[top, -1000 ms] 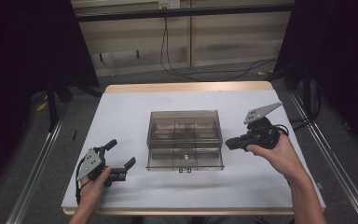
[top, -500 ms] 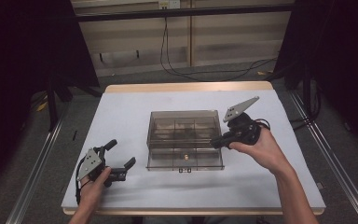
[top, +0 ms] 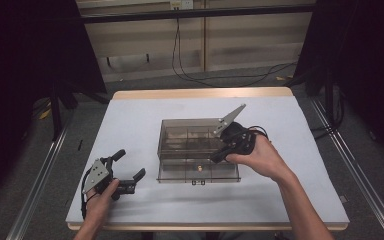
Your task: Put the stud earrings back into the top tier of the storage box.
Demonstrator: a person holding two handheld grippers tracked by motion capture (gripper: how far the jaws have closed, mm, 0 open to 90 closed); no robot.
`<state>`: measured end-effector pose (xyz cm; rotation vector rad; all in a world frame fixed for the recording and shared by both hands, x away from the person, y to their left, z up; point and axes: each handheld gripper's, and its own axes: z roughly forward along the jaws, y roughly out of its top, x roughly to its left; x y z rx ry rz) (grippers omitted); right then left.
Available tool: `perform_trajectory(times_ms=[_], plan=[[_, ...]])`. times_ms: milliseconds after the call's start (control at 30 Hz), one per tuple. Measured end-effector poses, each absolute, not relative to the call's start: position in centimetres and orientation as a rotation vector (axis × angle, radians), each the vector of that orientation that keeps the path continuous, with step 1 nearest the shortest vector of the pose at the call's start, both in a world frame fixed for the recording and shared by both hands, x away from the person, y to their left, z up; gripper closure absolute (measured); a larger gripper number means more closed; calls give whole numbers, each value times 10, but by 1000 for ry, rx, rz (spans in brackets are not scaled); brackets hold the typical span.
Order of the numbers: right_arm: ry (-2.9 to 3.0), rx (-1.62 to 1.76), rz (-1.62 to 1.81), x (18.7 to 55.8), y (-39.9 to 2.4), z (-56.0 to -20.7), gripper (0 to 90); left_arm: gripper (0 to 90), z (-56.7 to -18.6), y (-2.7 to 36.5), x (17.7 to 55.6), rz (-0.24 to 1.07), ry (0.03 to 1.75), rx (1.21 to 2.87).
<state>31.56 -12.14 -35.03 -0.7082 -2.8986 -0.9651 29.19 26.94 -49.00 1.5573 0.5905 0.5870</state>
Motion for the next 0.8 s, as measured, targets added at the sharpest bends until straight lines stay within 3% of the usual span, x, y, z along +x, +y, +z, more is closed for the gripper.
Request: perform_trajectory(times_ms=[800], plan=[[-2951,-594,-650,331,-65,-363,849,7,-490,269,292,586,589,1555]])
